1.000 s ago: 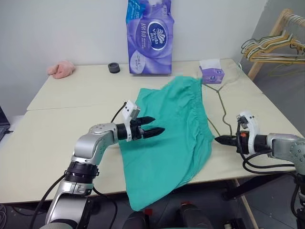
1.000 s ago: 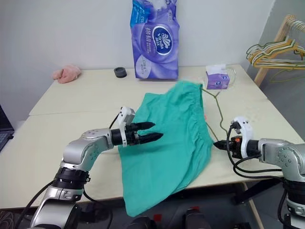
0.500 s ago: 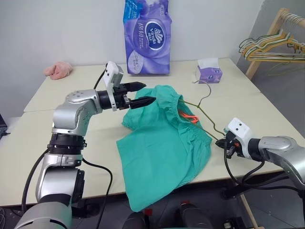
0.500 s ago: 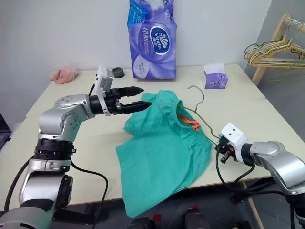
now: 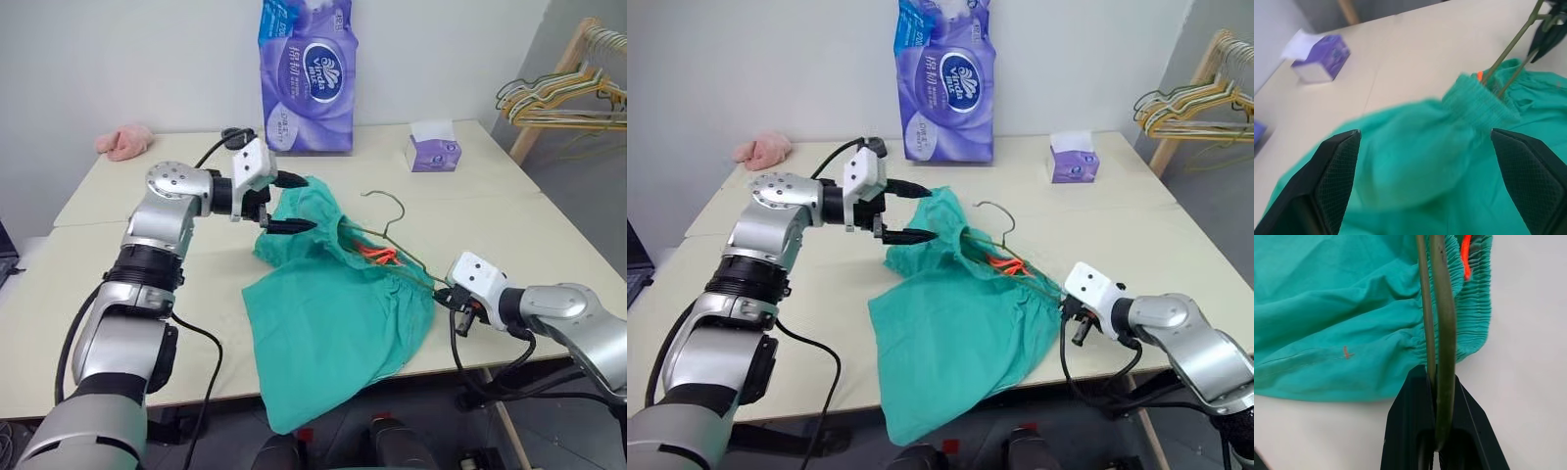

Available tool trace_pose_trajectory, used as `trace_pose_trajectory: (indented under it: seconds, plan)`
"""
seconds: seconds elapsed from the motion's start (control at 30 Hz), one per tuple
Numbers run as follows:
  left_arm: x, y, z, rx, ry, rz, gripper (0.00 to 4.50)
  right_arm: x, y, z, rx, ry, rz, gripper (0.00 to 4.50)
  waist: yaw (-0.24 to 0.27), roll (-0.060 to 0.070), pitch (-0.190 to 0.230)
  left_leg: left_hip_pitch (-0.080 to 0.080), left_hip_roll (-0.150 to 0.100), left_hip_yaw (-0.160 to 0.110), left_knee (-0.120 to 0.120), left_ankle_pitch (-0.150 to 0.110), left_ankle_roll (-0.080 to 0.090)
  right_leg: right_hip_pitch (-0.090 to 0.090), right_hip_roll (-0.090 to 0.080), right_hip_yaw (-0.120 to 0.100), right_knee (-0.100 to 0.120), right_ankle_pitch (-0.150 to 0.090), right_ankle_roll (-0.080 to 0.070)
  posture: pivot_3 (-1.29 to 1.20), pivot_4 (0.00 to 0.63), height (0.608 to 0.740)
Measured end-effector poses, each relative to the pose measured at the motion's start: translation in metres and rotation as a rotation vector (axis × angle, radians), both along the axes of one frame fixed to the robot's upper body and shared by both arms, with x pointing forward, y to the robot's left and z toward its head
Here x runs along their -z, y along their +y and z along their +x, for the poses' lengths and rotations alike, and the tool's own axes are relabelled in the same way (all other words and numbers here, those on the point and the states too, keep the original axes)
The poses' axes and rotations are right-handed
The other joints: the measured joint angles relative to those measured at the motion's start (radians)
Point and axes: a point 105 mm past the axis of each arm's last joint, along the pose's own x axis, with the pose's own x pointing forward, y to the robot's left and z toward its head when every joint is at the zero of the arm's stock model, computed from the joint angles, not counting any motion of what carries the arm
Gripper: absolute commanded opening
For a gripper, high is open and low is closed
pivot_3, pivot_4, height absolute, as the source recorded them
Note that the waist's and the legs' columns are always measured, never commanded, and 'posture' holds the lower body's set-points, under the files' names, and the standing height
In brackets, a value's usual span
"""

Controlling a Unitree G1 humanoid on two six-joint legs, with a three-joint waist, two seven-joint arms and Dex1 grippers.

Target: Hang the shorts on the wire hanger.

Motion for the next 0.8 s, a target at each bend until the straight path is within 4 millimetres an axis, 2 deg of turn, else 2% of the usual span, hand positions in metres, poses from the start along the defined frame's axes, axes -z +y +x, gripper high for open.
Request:
trace_pose_trajectory:
  seconds: [0.13,0.27,0.5,0.6,0.8]
  plan:
    - [0.013,-0.007,-0.004,0.072,-0.007,0.065,4.47,-0.001,0.002,-0.001,-0.013,-0.006,-0.009,0.00,-0.005,0.000,0.000,0.000,0.000,0.000,0.000,0.000,0.000,0.000,0.000,0.000,0.001,0.000,0.000,-0.21,0.068,0.740]
    - [0.029,-0.004,-0.005,0.110,-0.014,0.156,4.47,-0.004,0.004,-0.003,-0.036,-0.018,-0.021,0.00,-0.005,0.000,0.000,0.000,0.000,0.000,0.000,0.000,0.000,0.000,0.001,-0.001,0.001,0.000,0.000,-0.21,0.066,0.740]
    - [0.050,-0.009,-0.006,0.155,-0.012,0.207,4.47,-0.008,0.011,-0.006,-0.090,-0.044,-0.048,0.00,-0.005,0.000,0.000,0.000,0.000,0.000,0.001,0.000,0.000,0.000,0.000,-0.001,0.001,0.000,0.000,-0.21,0.064,0.740]
    - [0.055,-0.013,-0.009,0.184,0.007,0.205,3.92,-0.011,0.011,-0.006,-0.102,-0.057,-0.068,0.00,-0.006,0.000,0.000,0.000,0.000,0.000,0.001,0.000,0.000,0.000,0.001,-0.002,0.001,0.000,0.000,-0.21,0.064,0.740]
    - [0.058,-0.016,-0.011,0.206,0.045,0.202,2.12,-0.013,0.010,-0.004,-0.109,-0.069,-0.097,0.00,-0.009,0.000,0.000,0.000,0.000,0.000,0.001,0.000,0.000,0.000,0.001,-0.002,0.002,0.000,0.000,-0.22,0.063,0.740]
